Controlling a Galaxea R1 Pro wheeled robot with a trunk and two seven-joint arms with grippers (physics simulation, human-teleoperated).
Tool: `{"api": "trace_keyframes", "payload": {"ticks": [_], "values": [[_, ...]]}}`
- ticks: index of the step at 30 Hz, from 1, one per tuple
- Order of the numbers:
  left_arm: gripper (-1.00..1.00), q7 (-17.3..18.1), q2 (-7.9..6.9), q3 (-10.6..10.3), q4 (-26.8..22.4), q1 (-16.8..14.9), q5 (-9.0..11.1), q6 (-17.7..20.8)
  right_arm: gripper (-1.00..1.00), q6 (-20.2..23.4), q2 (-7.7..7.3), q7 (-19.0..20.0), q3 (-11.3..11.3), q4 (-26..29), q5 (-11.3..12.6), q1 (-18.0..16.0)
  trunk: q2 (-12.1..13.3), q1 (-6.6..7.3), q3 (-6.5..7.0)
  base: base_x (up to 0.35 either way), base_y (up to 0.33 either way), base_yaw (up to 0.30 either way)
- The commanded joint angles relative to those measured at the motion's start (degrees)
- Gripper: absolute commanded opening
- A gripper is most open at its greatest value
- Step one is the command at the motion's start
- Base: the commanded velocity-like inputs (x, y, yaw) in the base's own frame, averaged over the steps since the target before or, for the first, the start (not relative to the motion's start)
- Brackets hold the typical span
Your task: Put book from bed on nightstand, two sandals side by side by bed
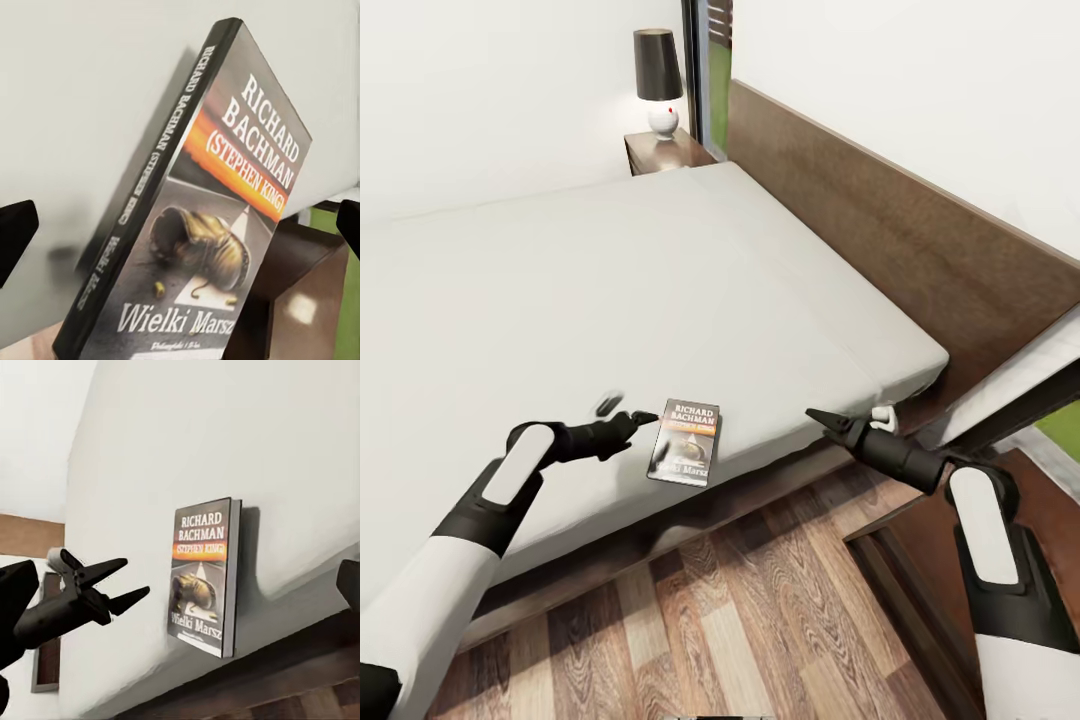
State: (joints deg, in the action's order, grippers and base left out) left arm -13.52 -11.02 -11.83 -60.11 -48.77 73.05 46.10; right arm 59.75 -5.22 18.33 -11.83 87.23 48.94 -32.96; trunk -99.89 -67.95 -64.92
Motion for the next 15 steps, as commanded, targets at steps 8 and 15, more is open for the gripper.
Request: {"api": "trace_keyframes", "payload": {"ticks": [8, 15], "values": [[1.0, -11.01, -0.02, 4.11, -12.27, 3.75, 1.47, 2.01, 1.0, -4.23, 5.3, -2.07, 0.32, -8.41, -0.65, -0.18, -3.24, -1.76, -1.47, 0.0, 0.0, 0.0], [1.0, -15.4, -0.04, 5.3, -16.87, 4.87, 3.55, 2.58, 1.0, -8.68, 7.58, -3.57, 0.39, -10.42, 0.2, 0.1, -6.05, -3.3, -2.73, 0.0, 0.0, 0.0]]}}
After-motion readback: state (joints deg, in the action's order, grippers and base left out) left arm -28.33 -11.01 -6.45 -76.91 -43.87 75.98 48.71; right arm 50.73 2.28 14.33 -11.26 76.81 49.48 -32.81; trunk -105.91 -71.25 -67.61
